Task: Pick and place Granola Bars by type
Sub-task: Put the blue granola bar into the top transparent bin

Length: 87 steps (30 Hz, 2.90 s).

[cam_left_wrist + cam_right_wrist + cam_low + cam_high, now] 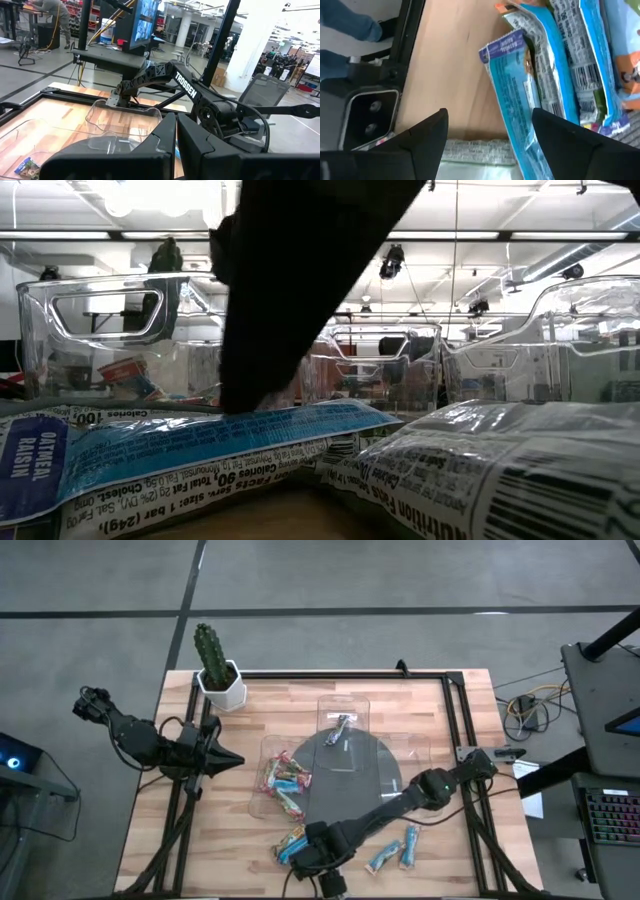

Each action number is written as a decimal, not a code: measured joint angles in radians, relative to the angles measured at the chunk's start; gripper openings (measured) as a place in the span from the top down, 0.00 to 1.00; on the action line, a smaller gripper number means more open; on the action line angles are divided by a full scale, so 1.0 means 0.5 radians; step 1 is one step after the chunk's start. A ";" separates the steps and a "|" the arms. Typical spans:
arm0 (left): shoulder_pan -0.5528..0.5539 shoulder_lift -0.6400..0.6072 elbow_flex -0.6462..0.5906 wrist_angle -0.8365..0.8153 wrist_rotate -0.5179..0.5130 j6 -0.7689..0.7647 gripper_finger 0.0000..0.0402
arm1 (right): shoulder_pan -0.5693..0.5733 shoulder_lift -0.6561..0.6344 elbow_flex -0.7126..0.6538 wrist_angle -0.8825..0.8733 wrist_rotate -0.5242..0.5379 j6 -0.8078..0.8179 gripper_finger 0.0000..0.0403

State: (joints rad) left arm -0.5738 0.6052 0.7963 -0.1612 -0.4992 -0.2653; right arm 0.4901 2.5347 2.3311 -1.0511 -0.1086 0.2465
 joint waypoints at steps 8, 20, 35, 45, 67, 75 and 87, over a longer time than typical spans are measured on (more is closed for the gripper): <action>0.000 0.000 0.000 0.000 0.000 -0.001 1.00 | -0.036 0.001 -0.121 0.070 0.004 0.006 0.31; 0.000 0.000 0.000 0.000 -0.001 -0.001 1.00 | -0.040 -0.002 -0.219 0.117 -0.009 0.021 0.34; 0.000 0.000 0.000 0.001 0.000 -0.001 1.00 | -0.047 -0.003 -0.223 0.120 0.006 0.029 0.71; 0.000 0.000 0.001 0.006 -0.001 -0.001 1.00 | -0.044 -0.021 -0.104 0.040 -0.016 0.029 0.82; 0.000 0.000 0.003 0.008 0.000 -0.002 1.00 | -0.175 -0.515 0.048 -0.463 0.297 0.092 0.84; 0.000 0.000 0.003 0.008 -0.001 -0.002 1.00 | -0.411 -0.820 0.048 -0.514 0.590 0.129 0.84; 0.000 0.000 0.003 0.008 0.000 -0.047 1.00 | -0.865 -0.958 0.044 -0.730 0.643 -0.080 0.84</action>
State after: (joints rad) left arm -0.5739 0.6052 0.7979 -0.1574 -0.4992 -0.2886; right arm 0.0578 2.0556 2.3534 -1.4159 0.2128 0.2066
